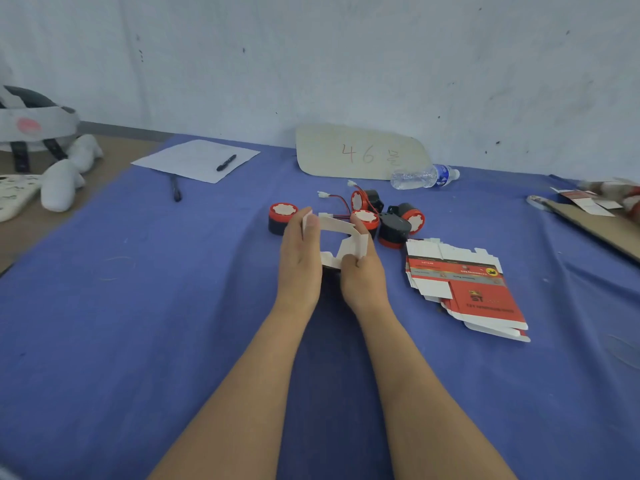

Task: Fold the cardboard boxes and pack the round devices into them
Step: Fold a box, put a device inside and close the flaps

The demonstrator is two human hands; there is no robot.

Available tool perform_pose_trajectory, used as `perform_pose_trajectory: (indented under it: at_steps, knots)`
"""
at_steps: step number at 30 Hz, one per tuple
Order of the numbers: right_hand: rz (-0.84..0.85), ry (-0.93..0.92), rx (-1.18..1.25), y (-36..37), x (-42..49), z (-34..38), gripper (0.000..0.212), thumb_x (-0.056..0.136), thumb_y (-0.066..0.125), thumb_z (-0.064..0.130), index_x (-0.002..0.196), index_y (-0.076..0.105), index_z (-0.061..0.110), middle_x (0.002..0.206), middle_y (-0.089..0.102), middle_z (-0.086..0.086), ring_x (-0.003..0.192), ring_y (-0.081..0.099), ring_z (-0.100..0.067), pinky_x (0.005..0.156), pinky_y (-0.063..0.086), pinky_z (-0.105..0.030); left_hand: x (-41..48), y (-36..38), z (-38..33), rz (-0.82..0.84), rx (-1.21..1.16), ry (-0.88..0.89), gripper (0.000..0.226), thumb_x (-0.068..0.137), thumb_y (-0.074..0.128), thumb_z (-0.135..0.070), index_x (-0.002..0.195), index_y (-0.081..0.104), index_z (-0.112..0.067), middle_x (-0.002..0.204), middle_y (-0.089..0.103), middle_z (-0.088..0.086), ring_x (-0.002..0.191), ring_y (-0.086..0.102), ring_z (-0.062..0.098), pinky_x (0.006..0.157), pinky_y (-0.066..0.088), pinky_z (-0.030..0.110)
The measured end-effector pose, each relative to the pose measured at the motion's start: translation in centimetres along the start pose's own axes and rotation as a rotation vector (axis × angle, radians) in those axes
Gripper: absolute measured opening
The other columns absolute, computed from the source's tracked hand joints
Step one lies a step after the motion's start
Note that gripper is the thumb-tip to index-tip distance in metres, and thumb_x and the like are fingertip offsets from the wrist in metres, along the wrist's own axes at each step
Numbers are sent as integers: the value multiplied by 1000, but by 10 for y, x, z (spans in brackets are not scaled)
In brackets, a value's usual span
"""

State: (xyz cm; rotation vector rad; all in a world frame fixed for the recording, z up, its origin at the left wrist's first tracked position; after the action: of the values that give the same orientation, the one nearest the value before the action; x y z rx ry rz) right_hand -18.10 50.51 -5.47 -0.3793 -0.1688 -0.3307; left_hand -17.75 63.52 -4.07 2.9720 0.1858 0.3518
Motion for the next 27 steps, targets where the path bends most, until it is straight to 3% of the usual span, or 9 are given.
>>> perform_pose_trajectory:
  at_steps: [2,5,8,11,17,21,25,27]
  knots:
    - [-12,10,-5,0,0,-2,65,92,30,-3,144,34,36,94,49,12,73,50,2,61,39,-10,-1,2,-2,36,71,27,38,101,36,-40,138,41,-30,130,42,-20,120,40,-1,82,32,3]
    - [-48,50,26,-4,3,-9,57,93,31,-1,139,40,31,97,55,5,73,52,-2,65,45,-23,-4,8,-5,82,101,58,39,100,42,-34,138,39,-31,130,39,-21,118,38,-3,84,31,4]
    - [-66,84,36,-7,5,-14,53,94,32,1,137,42,30,101,56,3,75,52,-2,65,46,-24,-6,11,-7,110,75,60,21,97,47,-21,112,50,-36,116,50,-19,103,47,-12,70,36,-3]
    - [-64,83,10,-7,5,-14,53,95,31,3,137,40,34,101,55,4,75,50,-1,58,40,-19,-2,9,-2,112,-64,-35,23,93,51,-16,93,55,-38,101,55,-23,79,50,-24,60,38,-1]
    - [-44,86,23,-9,4,-13,47,98,32,10,137,42,36,106,55,5,80,51,-5,57,38,-18,2,9,6,131,-144,-105,14,89,62,-25,93,60,-38,100,61,-21,96,56,-5,73,41,13]
    - [-71,90,83,-9,0,-8,33,99,35,47,127,50,38,101,55,14,88,52,-6,62,36,-17,0,9,7,128,-161,-146,15,86,51,-47,88,65,-42,104,63,-19,103,55,2,83,43,20]
    - [-51,65,122,-8,-3,-3,18,96,39,53,109,49,47,89,52,29,87,50,7,63,34,-11,-6,11,1,148,12,-39,17,103,35,-36,102,51,-43,107,53,-32,91,46,-26,69,37,-3]
    - [-27,38,153,-8,-3,0,18,95,42,50,110,52,45,95,56,29,92,52,8,67,37,-12,-5,10,2,127,90,1,15,103,34,-37,113,45,-41,120,46,-23,100,46,-18,70,34,-7]
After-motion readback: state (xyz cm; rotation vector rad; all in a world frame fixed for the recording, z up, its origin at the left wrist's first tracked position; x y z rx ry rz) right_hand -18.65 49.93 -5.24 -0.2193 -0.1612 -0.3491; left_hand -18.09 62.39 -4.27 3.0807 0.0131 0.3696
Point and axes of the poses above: each hand's wrist, its own x-axis towards the middle knuckle, its own y-axis out of the palm, z = x × y, the point moved 10 cm from there along x, towards the middle knuckle
